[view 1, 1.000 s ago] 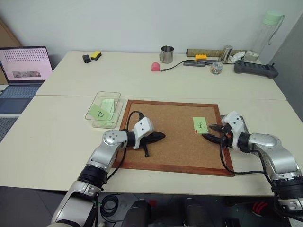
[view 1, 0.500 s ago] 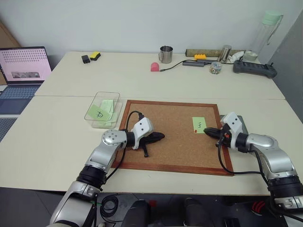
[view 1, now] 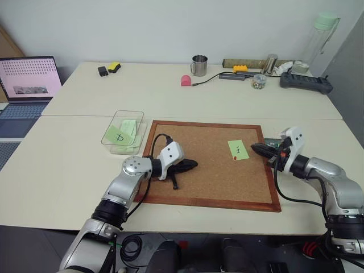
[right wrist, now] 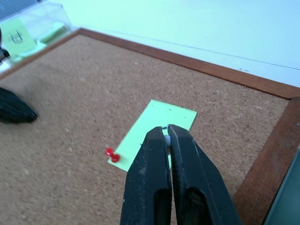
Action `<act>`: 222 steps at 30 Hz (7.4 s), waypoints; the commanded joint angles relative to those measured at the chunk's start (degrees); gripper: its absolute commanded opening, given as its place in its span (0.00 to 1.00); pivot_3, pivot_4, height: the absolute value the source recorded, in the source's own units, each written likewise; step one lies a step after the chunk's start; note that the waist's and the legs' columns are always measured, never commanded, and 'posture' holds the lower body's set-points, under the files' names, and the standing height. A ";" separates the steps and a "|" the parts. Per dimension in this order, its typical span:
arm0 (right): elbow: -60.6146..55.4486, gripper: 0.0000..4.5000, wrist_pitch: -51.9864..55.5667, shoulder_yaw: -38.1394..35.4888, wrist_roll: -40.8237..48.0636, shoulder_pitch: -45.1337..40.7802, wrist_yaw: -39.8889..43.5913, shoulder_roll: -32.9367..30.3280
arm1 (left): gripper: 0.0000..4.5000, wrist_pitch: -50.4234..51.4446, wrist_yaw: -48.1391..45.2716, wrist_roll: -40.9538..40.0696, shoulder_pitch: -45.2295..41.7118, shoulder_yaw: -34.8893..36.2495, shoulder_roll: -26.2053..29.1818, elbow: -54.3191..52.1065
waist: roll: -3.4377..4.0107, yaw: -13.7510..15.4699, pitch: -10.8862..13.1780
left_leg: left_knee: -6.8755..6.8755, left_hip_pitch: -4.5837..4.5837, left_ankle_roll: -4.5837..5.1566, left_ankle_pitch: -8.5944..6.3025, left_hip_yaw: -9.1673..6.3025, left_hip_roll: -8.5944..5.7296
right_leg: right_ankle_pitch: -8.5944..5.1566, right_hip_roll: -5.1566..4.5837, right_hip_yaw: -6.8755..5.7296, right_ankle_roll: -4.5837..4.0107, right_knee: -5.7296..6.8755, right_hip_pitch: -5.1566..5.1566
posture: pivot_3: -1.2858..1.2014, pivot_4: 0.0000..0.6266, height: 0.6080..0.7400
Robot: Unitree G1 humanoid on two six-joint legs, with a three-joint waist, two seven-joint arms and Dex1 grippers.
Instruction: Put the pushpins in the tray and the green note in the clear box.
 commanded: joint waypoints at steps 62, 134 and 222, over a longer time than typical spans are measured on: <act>4.58 0.35 -12.05 14.31 -13.20 -3.64 1.98 1.53 | 0.00 1.43 -0.31 1.89 2.67 -1.85 0.93 -0.58 | -0.07 -0.05 -0.04 | -0.02 0.09 0.04 -0.02 0.39 0.04 | 0.01 0.04 0.24 0.04 -0.06 -0.02 | 0.52 0.24 1.00; -9.38 0.00 -41.13 21.65 -30.85 -8.60 7.19 -5.60 | 0.19 40.82 19.57 -36.63 -5.91 19.08 -21.36 -8.68 | -0.36 -0.49 0.14 | 0.02 -0.03 -0.17 0.09 0.30 0.02 | 0.05 0.02 0.27 0.09 -0.13 -0.09 | 0.52 0.24 1.00; -18.29 0.84 5.52 8.46 4.67 -20.24 15.79 -11.73 | 0.00 26.03 37.57 -8.51 -3.90 27.96 12.33 -13.27 | -0.52 -0.13 0.29 | -0.05 -0.15 0.00 -0.02 0.18 0.03 | 0.06 0.00 0.18 0.10 -0.23 -0.17 | 0.52 0.24 1.00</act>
